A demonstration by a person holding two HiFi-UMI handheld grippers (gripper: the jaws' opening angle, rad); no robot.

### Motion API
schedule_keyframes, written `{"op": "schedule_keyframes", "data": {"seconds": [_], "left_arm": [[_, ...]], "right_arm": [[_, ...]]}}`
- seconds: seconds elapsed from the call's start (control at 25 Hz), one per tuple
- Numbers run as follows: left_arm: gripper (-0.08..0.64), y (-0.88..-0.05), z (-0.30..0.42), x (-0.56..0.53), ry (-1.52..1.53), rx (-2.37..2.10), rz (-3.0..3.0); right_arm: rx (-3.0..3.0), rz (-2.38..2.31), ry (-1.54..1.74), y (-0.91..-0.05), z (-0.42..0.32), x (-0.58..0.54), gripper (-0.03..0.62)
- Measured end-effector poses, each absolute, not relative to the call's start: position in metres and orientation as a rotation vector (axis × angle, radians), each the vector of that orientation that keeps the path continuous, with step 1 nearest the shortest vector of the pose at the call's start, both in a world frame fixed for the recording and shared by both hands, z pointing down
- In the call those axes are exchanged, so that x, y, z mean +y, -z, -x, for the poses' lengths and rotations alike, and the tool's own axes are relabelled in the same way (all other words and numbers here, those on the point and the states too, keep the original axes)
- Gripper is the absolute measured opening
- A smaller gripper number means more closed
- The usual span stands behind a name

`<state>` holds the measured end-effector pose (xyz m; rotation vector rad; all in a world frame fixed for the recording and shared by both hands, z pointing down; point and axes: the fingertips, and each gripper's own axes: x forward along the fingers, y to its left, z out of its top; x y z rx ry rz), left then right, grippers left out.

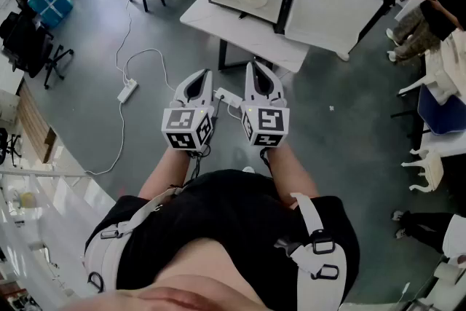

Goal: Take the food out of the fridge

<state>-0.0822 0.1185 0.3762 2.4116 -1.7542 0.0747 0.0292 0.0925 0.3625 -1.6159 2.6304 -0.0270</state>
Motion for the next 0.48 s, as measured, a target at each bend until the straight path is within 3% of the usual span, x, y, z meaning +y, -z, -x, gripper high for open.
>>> {"op": "schedule_keyframes", "data": {"seconds": [0.48], "left_arm": [[0.002,-0.378,0.042,0.098,-0.097,-1.732,-2.440]], "right_arm": [[2.617,1.649,0.011,-0.370,-0.066,0.073,0.008]]}}
